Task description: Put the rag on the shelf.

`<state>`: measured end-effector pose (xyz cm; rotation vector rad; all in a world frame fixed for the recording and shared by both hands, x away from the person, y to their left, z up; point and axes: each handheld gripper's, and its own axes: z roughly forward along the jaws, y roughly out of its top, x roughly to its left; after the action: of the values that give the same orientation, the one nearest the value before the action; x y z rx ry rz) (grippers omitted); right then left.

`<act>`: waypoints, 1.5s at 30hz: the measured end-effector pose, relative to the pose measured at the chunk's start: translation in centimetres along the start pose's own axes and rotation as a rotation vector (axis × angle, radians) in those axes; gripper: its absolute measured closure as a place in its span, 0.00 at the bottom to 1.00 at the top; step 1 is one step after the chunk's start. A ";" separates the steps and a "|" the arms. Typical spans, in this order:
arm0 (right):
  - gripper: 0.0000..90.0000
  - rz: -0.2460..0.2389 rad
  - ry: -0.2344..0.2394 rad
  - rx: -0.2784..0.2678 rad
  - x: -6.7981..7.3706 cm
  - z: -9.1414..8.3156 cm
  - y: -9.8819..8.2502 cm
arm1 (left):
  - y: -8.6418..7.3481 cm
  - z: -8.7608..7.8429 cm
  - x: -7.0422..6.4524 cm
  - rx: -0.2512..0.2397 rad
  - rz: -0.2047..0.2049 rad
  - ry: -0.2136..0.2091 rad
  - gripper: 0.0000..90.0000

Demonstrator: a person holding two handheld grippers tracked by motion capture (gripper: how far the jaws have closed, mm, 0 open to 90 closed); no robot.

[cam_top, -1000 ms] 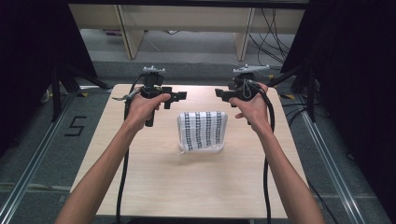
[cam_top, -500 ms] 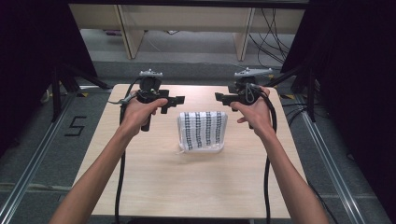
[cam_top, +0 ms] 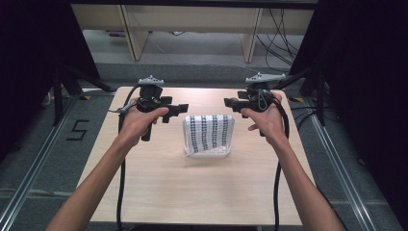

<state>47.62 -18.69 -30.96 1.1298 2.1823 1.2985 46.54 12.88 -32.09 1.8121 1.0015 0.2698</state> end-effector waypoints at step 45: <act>0.31 -0.018 0.063 -0.029 1.9 -2.5 -2.0 | -4.8 -3.6 -2.7 -0.004 0.075 -0.090 0.26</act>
<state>43.93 -19.18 -31.25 1.0701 2.2050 1.3714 40.30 13.95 -33.78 1.8441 0.8710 0.2337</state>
